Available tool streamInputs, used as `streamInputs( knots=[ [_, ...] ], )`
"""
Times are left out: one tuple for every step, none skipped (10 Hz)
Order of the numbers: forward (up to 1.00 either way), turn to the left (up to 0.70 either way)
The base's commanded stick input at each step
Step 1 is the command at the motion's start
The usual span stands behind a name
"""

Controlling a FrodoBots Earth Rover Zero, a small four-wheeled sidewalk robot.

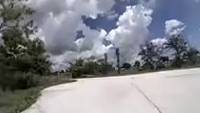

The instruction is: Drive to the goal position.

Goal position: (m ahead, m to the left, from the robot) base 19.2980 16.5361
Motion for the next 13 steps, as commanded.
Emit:
streamInputs(
  knots=[
    [0.70,0.00],
    [0.70,0.00],
    [0.70,0.00],
    [0.70,0.00],
    [0.70,0.00],
    [0.70,0.00],
    [0.70,0.00],
    [0.70,0.00],
    [0.70,0.00],
    [0.70,0.00],
    [0.70,0.00],
    [0.70,0.00],
    [0.70,0.00]
  ],
)
